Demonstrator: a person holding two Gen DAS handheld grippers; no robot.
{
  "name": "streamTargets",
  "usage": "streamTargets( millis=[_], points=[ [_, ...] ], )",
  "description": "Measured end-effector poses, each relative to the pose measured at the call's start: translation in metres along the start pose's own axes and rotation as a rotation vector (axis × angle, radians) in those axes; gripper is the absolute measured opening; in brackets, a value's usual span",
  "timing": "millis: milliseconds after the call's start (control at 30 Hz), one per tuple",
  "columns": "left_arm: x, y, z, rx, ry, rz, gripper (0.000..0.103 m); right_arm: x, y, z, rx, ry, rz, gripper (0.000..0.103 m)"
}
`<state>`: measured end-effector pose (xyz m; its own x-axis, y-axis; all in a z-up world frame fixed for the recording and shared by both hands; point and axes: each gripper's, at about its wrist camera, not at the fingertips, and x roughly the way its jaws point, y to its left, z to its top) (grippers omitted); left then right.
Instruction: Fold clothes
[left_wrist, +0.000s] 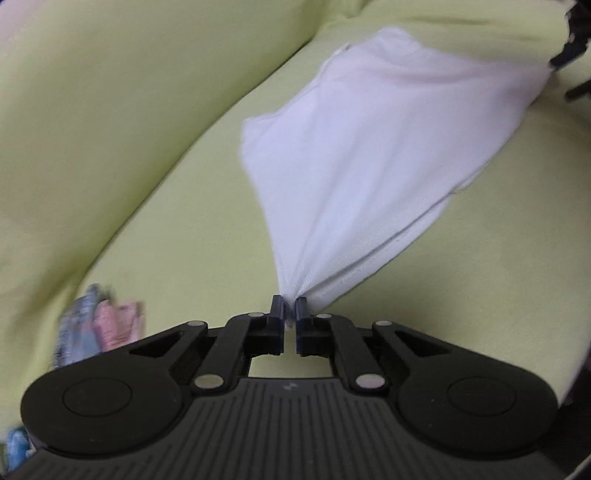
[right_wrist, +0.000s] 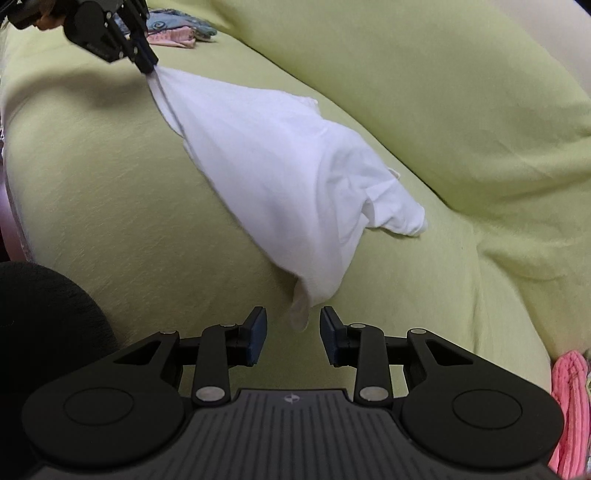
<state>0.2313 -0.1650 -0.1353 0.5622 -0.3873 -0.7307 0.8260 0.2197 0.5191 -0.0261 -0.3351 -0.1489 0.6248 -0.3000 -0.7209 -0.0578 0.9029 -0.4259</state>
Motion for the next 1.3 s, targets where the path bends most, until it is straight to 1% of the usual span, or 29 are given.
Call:
streamTargets(
  millis=[67,100,133,167,233,267,333,400,533,633,700,733,767,800,867,900,933,967,1033,1100,1200,1233,1267,1300],
  points=[
    [-0.002,-0.011,-0.002,0.071,0.008,0.015,0.006,0.002,0.005,0.000,-0.020,-0.006,-0.023,0.034],
    [-0.004,-0.019,-0.004,0.131,0.006,0.034,0.007,0.003,0.007,0.001,-0.031,-0.005,-0.031,0.034],
    [-0.006,-0.029,-0.008,0.207,0.002,0.061,0.010,0.005,0.009,0.001,-0.034,-0.003,-0.039,0.035],
    [-0.008,-0.037,-0.012,0.284,-0.002,0.089,0.016,0.006,0.011,0.001,-0.034,-0.001,-0.043,0.035],
    [-0.011,-0.051,-0.022,0.417,-0.011,0.123,0.023,0.009,0.013,0.000,-0.013,0.004,-0.034,0.035],
    [-0.012,-0.057,-0.027,0.476,-0.017,0.140,0.023,0.012,0.015,-0.001,-0.010,0.006,-0.041,0.035],
    [-0.009,-0.068,-0.037,0.604,-0.034,0.198,0.024,0.014,0.020,-0.001,-0.019,0.000,-0.061,0.035],
    [0.000,-0.077,-0.045,0.726,-0.032,0.256,0.027,0.016,0.022,0.000,-0.024,-0.007,-0.072,0.035],
    [0.010,-0.086,-0.056,0.914,-0.068,0.321,0.027,0.016,0.022,0.001,-0.027,-0.011,-0.081,0.035],
    [0.018,-0.093,-0.068,1.102,-0.109,0.374,0.025,0.015,0.023,-0.002,-0.040,-0.011,-0.090,0.035],
    [0.025,-0.096,-0.077,1.220,-0.131,0.398,0.017,0.015,0.024,-0.003,-0.052,-0.014,-0.096,0.035],
    [0.029,-0.096,-0.081,1.272,-0.137,0.403,0.007,0.016,0.025,-0.004,-0.060,-0.016,-0.100,0.035],
    [0.033,-0.096,-0.084,1.319,-0.146,0.411,0.006,0.016,0.026,-0.004,-0.068,-0.018,-0.104,0.035],
    [0.033,-0.095,-0.084,1.336,-0.158,0.413,0.006,0.016,0.027,-0.005,-0.079,-0.023,-0.110,0.034],
    [0.028,-0.090,-0.076,1.295,-0.171,0.386,0.007,0.017,0.030,-0.004,-0.107,-0.040,-0.126,0.033],
    [0.024,-0.087,-0.068,1.244,-0.174,0.363,0.007,0.017,0.031,-0.004,-0.122,-0.047,-0.132,0.026],
    [0.017,-0.081,-0.054,1.138,-0.171,0.329,0.007,0.018,0.030,-0.004,-0.135,-0.049,-0.131,0.000],
    [0.011,-0.072,-0.039,1.023,-0.168,0.300,0.007,0.017,0.026,-0.004,-0.139,-0.050,-0.127,0.002],
    [-0.007,-0.050,-0.012,0.804,-0.159,0.255,0.007,0.010,0.015,-0.003,-0.156,-0.057,-0.135,0.001],
    [-0.030,-0.023,0.007,0.607,-0.159,0.199,0.006,-0.003,-0.007,-0.001,-0.204,-0.054,-0.158,0.001],
    [-0.067,0.014,0.020,0.346,-0.188,0.045,0.005,-0.034,-0.048,0.007,-0.342,-0.060,-0.167,0.001],
    [-0.077,0.025,0.022,0.272,-0.195,-0.008,0.006,-0.045,-0.061,0.012,-0.383,-0.058,-0.148,0.001],
    [-0.081,0.034,0.021,0.213,-0.192,-0.050,0.006,-0.054,-0.074,0.017,-0.414,-0.050,-0.109,0.001],
    [-0.079,0.040,0.021,0.176,-0.176,-0.067,0.006,-0.061,-0.086,0.022,-0.439,-0.041,-0.058,0.001]
  ],
)
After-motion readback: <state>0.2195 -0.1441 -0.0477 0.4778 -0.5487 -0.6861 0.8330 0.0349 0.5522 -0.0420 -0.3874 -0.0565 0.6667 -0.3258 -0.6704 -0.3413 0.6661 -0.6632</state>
